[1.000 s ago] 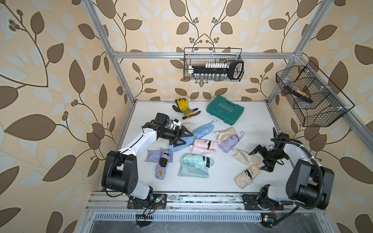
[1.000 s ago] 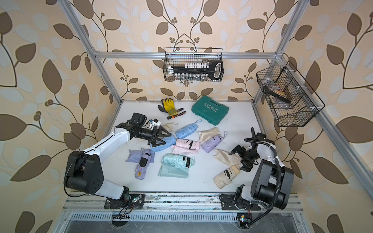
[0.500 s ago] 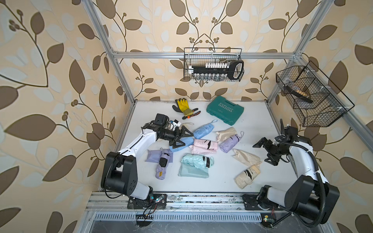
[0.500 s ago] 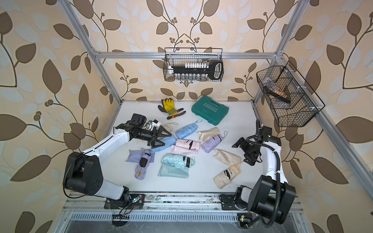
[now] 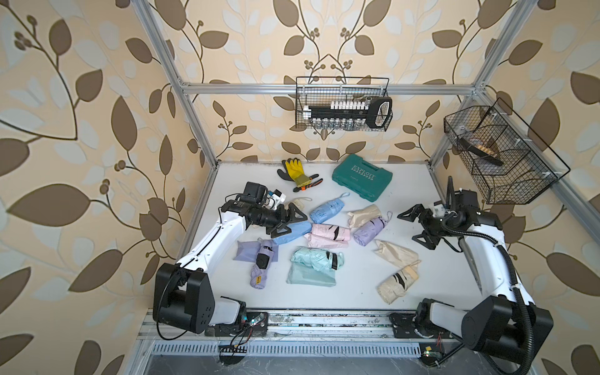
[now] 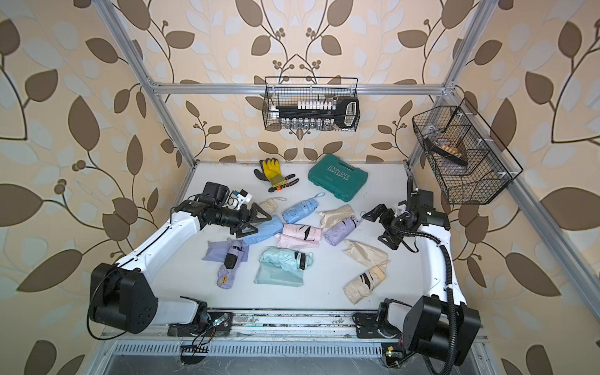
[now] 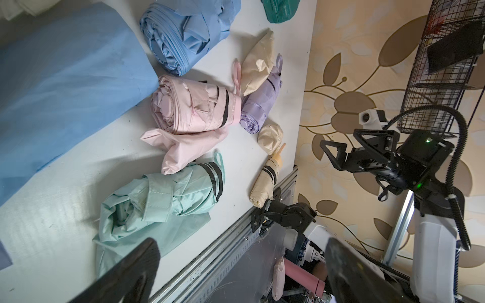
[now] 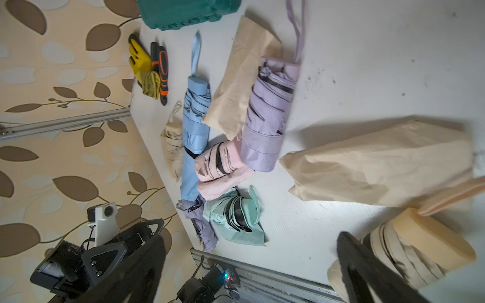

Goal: Take umbrellas out of sleeves
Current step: Place the umbrella at the center of the board, then reset both arms

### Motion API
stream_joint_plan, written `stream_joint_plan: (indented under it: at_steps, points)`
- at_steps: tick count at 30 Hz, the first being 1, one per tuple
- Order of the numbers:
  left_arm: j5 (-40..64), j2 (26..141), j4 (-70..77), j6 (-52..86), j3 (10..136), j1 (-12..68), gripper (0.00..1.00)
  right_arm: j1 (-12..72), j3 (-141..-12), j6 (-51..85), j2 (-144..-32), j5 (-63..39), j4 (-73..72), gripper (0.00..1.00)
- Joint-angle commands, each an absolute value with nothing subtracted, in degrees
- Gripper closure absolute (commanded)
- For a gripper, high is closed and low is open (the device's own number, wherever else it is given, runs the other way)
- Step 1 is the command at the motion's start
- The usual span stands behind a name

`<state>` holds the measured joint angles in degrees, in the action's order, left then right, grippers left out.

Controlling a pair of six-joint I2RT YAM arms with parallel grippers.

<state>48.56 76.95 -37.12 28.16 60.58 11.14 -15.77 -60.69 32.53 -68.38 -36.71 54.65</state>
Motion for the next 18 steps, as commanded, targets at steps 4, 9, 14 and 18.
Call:
stream_joint_plan:
  at_steps: [4,9,14,18]
  points:
    - [44.3,74.37,-40.5,24.66,63.37,10.48,0.01,-11.78,-60.08,36.24,-63.68,-35.86,39.61,0.01]
    - [41.83,73.53,-42.39,23.22,63.87,10.47,0.01,-8.52,-57.47,33.33,-60.96,-32.97,31.18,0.01]
    - [38.01,72.95,-45.09,21.68,65.1,10.5,0.01,-4.87,-58.09,21.63,-58.97,-30.53,30.58,0.01]
    - [35.59,72.75,-46.22,21.44,65.73,10.46,0.01,-4.44,-57.78,14.29,-57.0,-29.59,29.55,0.01]
